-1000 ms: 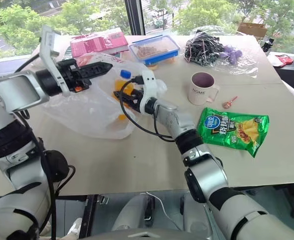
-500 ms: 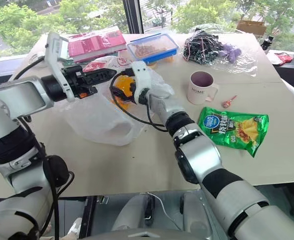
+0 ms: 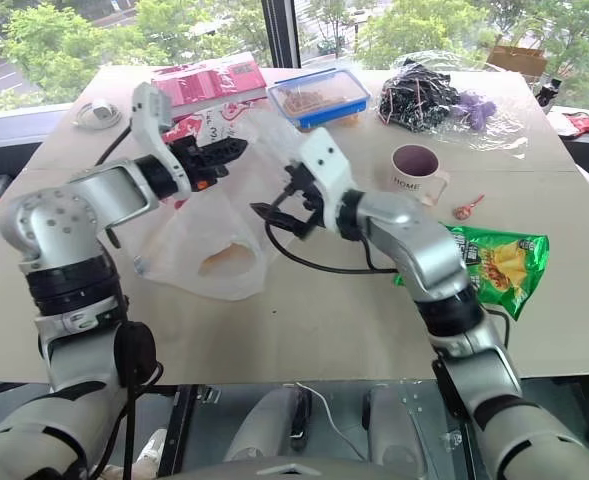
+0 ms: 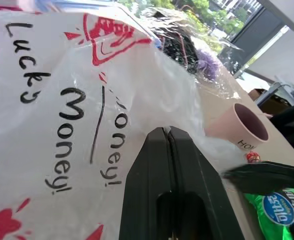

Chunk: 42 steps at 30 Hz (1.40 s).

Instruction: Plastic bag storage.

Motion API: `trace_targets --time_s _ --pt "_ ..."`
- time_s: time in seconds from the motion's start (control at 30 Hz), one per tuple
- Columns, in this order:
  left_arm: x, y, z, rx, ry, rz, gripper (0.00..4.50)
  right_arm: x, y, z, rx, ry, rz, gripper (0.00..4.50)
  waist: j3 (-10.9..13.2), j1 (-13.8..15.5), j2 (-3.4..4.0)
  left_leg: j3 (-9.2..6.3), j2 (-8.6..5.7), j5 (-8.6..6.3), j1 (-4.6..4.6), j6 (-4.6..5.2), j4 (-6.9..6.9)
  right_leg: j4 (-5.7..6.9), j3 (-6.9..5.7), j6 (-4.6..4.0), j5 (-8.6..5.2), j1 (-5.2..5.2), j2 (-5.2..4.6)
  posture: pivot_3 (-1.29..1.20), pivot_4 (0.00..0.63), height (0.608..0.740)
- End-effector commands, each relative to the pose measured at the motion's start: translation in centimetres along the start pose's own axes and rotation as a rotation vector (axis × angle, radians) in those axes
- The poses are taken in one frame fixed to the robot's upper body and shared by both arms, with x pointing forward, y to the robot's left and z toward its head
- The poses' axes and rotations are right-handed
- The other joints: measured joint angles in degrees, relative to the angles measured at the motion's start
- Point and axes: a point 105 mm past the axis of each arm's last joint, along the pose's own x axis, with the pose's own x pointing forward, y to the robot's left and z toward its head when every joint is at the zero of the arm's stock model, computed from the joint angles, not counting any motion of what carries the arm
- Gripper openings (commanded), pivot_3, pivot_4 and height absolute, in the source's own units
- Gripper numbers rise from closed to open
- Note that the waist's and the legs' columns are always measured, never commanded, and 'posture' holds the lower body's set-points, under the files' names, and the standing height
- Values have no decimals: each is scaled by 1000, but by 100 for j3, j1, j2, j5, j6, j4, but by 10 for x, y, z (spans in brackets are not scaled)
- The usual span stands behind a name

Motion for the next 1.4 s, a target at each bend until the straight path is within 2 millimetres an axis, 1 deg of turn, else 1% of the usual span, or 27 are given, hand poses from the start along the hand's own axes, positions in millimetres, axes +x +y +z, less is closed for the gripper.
trace_targets --time_s 0.03,0.07,0.17,0.23,0.27,0.3,0.4,0.43,0.5,0.57,0.63,0.73,0.8,0.87,0.93,1.0,1.13,1.2,1.3,1.4 --pt "1 -5 13 29 -50 -30 0 -35 -12 18 -6 -57 -145 4474 0 -5 0 4 0 0 2 0 0 1 3 0 0 0 0 0 150 740" --pt "2 -5 13 30 -49 -32 0 -42 -14 20 -6 -65 -172 4474 0 11 0 4 -1 0 2 1 0 1 2 0 0 1 -1 0 150 740" --pt "3 -5 12 31 -43 -38 0 -74 -14 27 -51 -58 -232 4474 0 16 0 4 -3 0 0 3 3 0 2 0 0 2 -2 0 150 740" --pt "2 -5 12 48 -31 -45 0 -96 -18 25 -78 -16 -290 4474 0 24 -1 2 -3 -1 0 4 3 -3 0 0 0 3 -2 0 150 740" --pt "2 -5 12 55 -28 -47 0 -103 -20 23 -84 8 -316 4474 0 24 -1 1 -3 -1 -1 5 3 -4 -1 0 0 4 -2 0 150 740" --pt "2 -5 12 58 -28 -51 0 -114 -24 19 -108 55 -351 4474 -1 14 -1 2 -3 -2 0 7 3 -3 -1 0 0 6 -1 0 150 740" --pt "2 -5 17 59 -37 -55 0 -154 -47 -3 -165 241 -519 4474 0 48 -2 -1 -5 -16 2 32 8 -7 -8 1 0 16 -3 0 150 740" --pt "3 -5 17 58 -38 -58 0 -165 -59 -11 -155 283 -589 4474 0 51 -2 -2 -5 -17 2 34 12 -8 -9 1 0 19 -3 0 150 740" --pt "4 -6 16 57 -39 -61 0 -175 -73 -21 -135 317 -664 4474 0 19 -2 0 -5 -20 8 39 21 -8 -8 1 0 29 -3 0 150 740" --pt "5 -7 14 57 -37 -65 0 -177 -90 -31 -64 298 -727 4474 0 -8 -2 8 2 -21 15 40 29 -4 -3 2 0 34 1 0 150 740" --pt "6 -8 14 57 -42 -69 0 -174 -108 -42 -30 292 -749 4474 0 -13 -2 10 13 -21 28 40 33 -5 -2 2 0 47 14 0 150 740" --pt "5 -9 16 58 -53 -66 0 -165 -131 -48 -21 258 -717 4474 1 -1 0 11 12 -20 30 40 38 -4 0 2 0 50 19 0 150 740" --pt "3 -9 16 60 -58 -64 0 -159 -142 -50 -36 249 -677 4474 1 1 0 12 11 -20 26 40 41 -5 1 3 1 49 19 0 150 740" --pt "0 -8 17 63 -66 -55 0 -154 -155 -56 -27 253 -645 4474 1 3 0 10 11 -20 24 39 43 -6 -1 3 1 49 20 0 150 740" --pt "-4 -6 18 63 -77 -40 0 -149 -166 -65 -62 284 -597 4474 1 0 0 10 11 -16 22 33 44 -8 0 3 1 49 20 0 150 740" --pt "-9 -4 19 63 -85 -27 0 -144 -170 -70 -63 296 -531 4474 1 -1 0 12 11 -12 21 26 43 -10 2 3 1 49 19 0 150 740" --pt "-15 -3 18 65 -92 -6 0 -141 -173 -73 -71 308 -427 4474 1 4 0 9 11 -11 17 23 43 -13 0 3 1 49 19 0 150 740" --pt "-18 -2 18 63 -94 3 0 -140 -170 -70 -78 306 -378 4474 1 8 0 9 11 -11 17 23 44 -12 1 3 1 48 17 0 150 740" --pt "-20 -1 18 63 -94 11 0 -134 -159 -61 -77 276 -307 4474 1 11 0 6 11 -11 17 22 44 -12 -1 3 1 49 16 0 150 740" --pt "-19 -1 18 62 -93 14 0 -130 -154 -62 -95 275 -300 4474 1 7 0 6 11 -11 18 21 44 -10 -1 3 1 48 15 0 150 740"
